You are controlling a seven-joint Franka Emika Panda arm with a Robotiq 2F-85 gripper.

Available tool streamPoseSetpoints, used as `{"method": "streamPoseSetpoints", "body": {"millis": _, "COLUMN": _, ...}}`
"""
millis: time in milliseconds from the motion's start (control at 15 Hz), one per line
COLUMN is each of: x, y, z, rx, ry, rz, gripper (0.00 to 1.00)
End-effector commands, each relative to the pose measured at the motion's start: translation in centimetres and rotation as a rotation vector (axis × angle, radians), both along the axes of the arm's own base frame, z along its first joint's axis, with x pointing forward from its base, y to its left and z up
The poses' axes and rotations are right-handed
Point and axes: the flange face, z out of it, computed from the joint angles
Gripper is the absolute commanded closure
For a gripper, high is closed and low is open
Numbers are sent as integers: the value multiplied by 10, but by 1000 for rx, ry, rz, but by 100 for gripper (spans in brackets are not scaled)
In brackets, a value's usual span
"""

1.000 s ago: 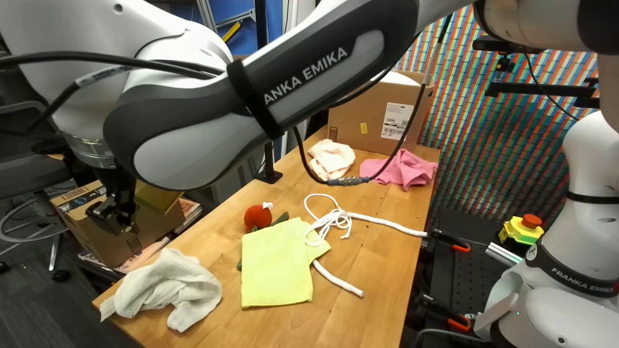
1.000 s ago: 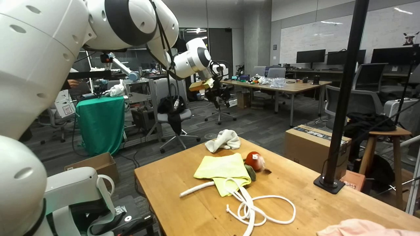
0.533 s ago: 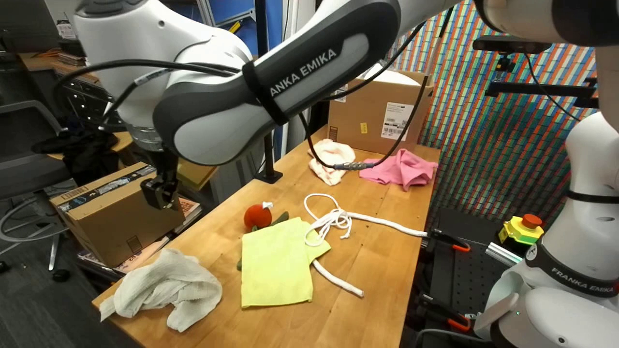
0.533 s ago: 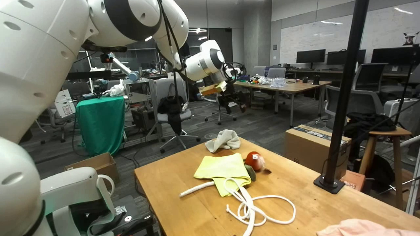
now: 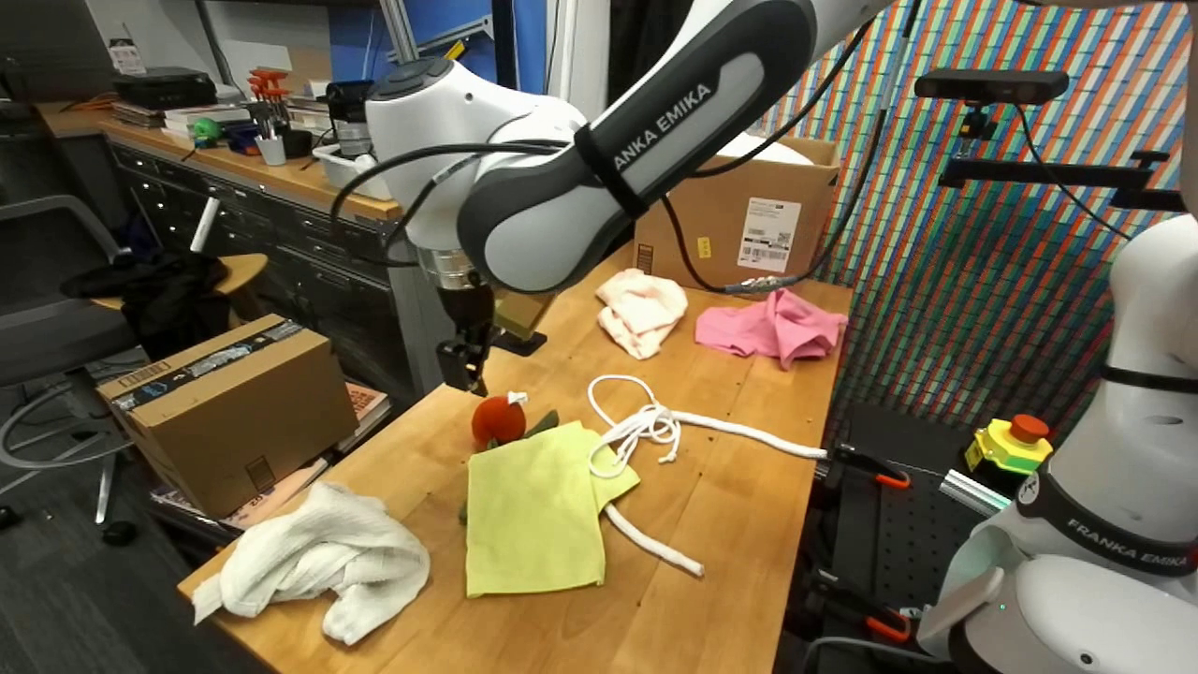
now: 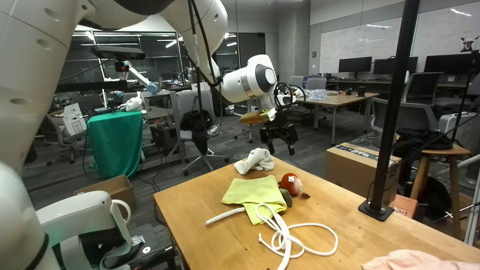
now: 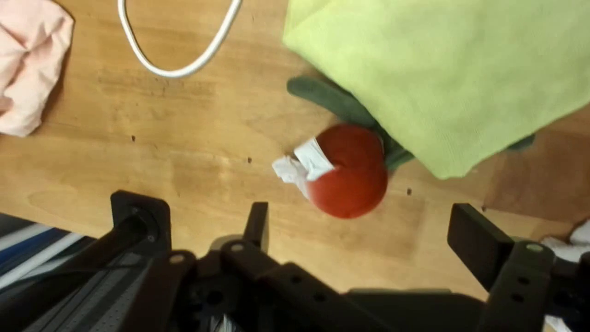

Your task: Separate the objects on the heap

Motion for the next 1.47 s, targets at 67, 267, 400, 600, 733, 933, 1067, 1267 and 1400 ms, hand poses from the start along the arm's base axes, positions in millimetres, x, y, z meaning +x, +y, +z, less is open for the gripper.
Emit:
{"method": "streamPoseSetpoints", "body": {"millis": 67, "x": -57, "y": -35, "z": -10, "rx": 31, "ry": 125, "rz": 94, "gripper": 0}}
{"method": "streamPoseSetpoints", "body": {"millis": 267, "x": -80, "y": -45, "z": -32, "rx": -2, "ry": 175, "rz": 175, "gripper": 0}}
{"method": "streamPoseSetpoints", "body": {"millis": 400, "x": -91, "y": -47, "z": -46, "rx": -16, "ry": 212, "rz": 245, "gripper": 0}}
{"method": "streamPoseSetpoints", "body": {"millis": 600, "x": -102, "y": -47, "z": -67, "rx": -24, "ry": 241, "rz": 343, "gripper": 0}}
{"method": "streamPoseSetpoints", "body": {"millis": 733, "x": -106, "y": -46, "z": -73, "rx": -15, "ry": 236, "rz": 396, "gripper": 0}}
{"method": "streamPoseSetpoints", "body": {"millis": 933, "x": -108, "y": -43, "z": -80, "rx": -8, "ry": 206, "rz": 445, "gripper": 0}}
{"method": "streamPoseSetpoints", "body": {"millis": 1067, "x": -108, "y": -40, "z": -83, "rx": 5, "ry": 173, "rz": 461, "gripper": 0}}
{"method": "streamPoseSetpoints", "body": {"millis": 1267, "x": -107, "y": -35, "z": -88, "rx": 34, "ry": 111, "rz": 471, "gripper": 0}}
{"method": "streamPoseSetpoints", "body": {"millis": 1400, "x": -106, "y": -31, "z": -94, "rx": 50, "ry": 86, "rz": 477, "gripper": 0}}
